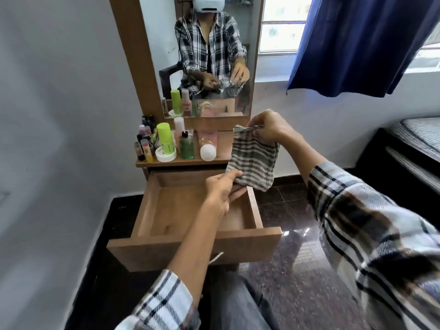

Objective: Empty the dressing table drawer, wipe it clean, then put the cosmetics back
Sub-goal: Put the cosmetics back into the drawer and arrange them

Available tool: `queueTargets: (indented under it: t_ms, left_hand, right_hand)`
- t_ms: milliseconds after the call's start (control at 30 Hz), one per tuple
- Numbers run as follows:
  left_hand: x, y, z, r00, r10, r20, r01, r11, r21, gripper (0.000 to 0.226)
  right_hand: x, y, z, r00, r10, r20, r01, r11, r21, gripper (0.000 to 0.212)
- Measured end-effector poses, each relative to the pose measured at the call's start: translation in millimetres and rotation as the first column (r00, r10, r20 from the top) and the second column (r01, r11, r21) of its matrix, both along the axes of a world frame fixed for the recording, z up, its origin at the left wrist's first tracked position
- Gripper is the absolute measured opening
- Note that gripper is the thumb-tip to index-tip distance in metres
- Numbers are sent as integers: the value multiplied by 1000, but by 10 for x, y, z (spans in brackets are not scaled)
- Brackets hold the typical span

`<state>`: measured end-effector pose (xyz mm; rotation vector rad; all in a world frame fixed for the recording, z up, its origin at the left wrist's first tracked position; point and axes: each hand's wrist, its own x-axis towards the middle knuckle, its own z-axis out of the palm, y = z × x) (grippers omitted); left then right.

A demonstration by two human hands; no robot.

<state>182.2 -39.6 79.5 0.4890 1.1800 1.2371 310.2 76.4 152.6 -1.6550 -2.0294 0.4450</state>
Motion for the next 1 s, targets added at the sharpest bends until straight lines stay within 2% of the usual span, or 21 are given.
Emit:
queueTargets:
  t_ms: [100,233,333,400,467,567,633,700,733,800,867,933,1000]
  left_hand:
    - [57,323,-26,997,44,-59,-44,999,0,8]
    - [37,770,-153,964,127,-234,-125,992,20,10]
    - [29,1043,-309,834,166,-527,-160,985,58,22]
    - [45,1160,-361,727,197,-658,-176,979,98,20]
    - [50,1220,-386,574,203,-793,-149,978,143,19]
    - [106,1256,-394,231,143,-962,-59,989,132,33]
    - [179,1245,-377,17,116,-993,-28,993,116,39]
    - [249,1261,-360,-158,184,-970,32,983,181,41]
    - [268,1286,-356,-193,250,-949,92,967,236,40]
    - [282,1387,-366,-191,300,-935,257,934,247,44]
    - [269,1516,-392,-176,209,-962,365,921,133,52]
    - [222,1649,-438,-195,55,-979,419,907,-33,60]
    - [164,1774,-491,-236,-35,-971,468,872,-145,61]
  right_hand:
    - [-58,367,-73,992,-32,122,24,997,68,28]
    - [-175,850,-249,984,17,175,-28,998,63,27]
    - [-303,1137,-425,973,45,226,-65,995,78,27]
    - [-415,1290,-536,947,49,317,-90,989,115,28]
    - [-472,1383,-631,920,49,388,-121,979,164,26]
    - [-427,1455,-752,901,20,434,-144,956,255,26]
    - [-363,1410,-836,943,-8,334,-115,930,348,30]
    - [-309,1274,-920,993,-26,119,-24,917,398,34]
    - [-273,1185,-963,998,-35,55,11,921,390,34]
    - [-180,1010,-1073,997,-28,68,5,950,313,36]
    - [-92,862,-1192,986,66,150,-86,988,132,46]
    - [-46,803,-1296,946,179,271,-178,984,-29,58]
    - [-47,842,-1360,912,218,349,-207,976,-68,59]
